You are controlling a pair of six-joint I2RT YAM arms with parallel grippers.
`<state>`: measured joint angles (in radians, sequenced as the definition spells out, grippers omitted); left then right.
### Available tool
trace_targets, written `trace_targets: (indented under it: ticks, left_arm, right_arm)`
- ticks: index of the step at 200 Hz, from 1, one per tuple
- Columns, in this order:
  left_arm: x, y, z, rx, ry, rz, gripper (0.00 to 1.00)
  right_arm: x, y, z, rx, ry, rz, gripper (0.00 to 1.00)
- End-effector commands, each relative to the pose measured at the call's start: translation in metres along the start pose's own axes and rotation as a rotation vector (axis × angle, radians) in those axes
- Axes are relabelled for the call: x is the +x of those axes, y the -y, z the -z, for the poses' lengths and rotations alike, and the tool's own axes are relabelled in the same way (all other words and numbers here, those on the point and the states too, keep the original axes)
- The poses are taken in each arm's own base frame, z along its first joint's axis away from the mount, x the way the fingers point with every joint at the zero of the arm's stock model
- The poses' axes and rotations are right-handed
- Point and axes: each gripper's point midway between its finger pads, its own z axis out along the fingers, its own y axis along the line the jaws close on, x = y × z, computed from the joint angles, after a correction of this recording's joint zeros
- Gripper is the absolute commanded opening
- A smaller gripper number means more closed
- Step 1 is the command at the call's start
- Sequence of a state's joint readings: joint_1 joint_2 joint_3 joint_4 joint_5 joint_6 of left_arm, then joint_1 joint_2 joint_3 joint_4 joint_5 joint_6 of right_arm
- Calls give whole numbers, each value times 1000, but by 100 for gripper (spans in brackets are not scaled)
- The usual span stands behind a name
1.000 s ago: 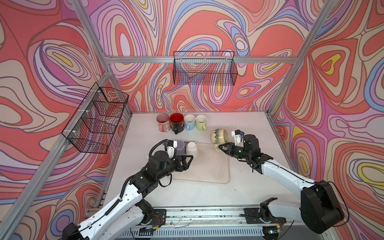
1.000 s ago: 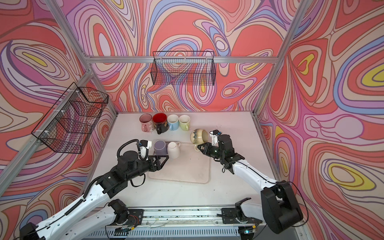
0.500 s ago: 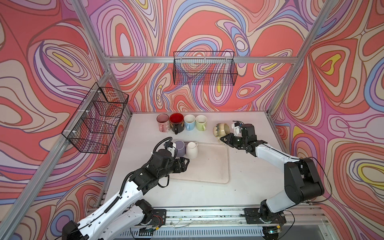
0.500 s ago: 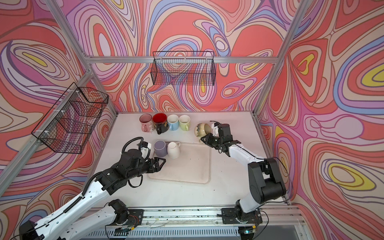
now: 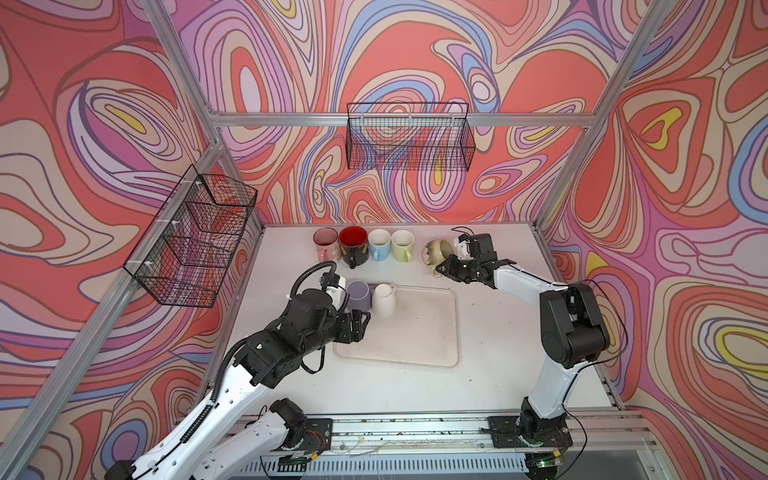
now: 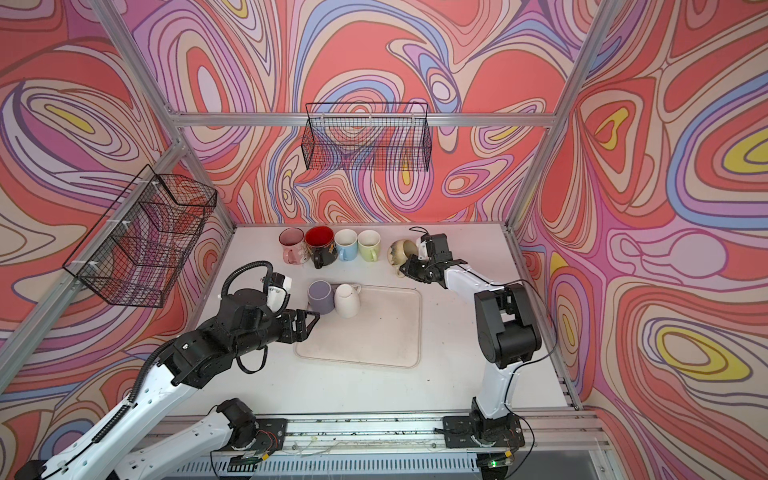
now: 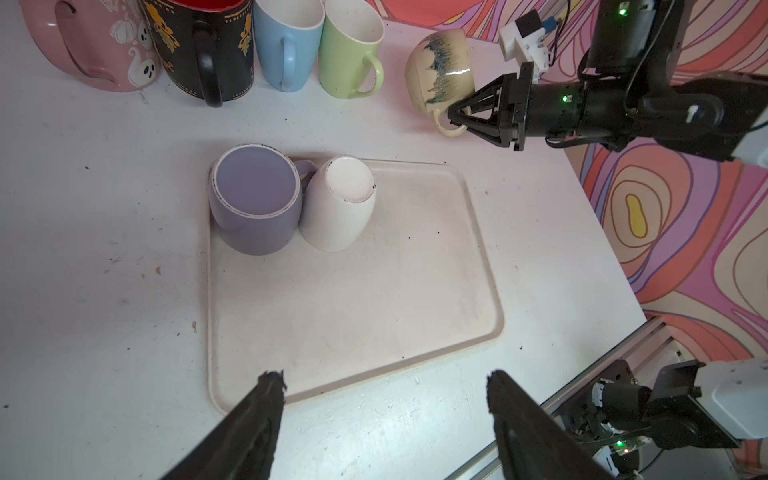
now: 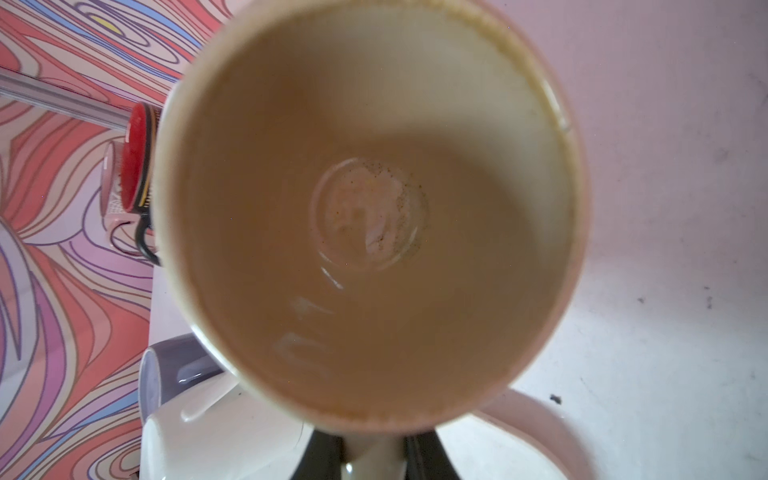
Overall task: Turn the mug right side up
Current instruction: 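Carry the cream mug upright beside the light green mug with the right gripper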
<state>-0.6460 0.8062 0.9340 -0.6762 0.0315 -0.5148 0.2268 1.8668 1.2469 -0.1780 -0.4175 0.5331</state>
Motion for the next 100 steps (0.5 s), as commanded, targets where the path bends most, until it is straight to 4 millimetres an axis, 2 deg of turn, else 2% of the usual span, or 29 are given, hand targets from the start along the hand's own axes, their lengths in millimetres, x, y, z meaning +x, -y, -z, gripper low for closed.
trace_targets:
  ticks: [1, 30, 53, 81, 100]
  left_arm:
    - [3, -15, 14, -78, -13, -95, 81]
    - [1, -24, 18, -126, 3, -151, 84]
    - [6, -29, 13, -137, 6, -163, 85]
    - [11, -35, 11, -153, -10, -167, 86]
    - [12, -38, 12, -162, -8, -165, 90]
  right_arm:
    - [-35, -15, 4, -4, 91, 87, 0]
    - [-43, -8, -1, 50, 88, 100, 0]
    - [-48, -5, -3, 81, 86, 107, 0]
    - [-46, -4, -12, 116, 66, 127, 0]
    - [-43, -3, -20, 149, 46, 149, 0]
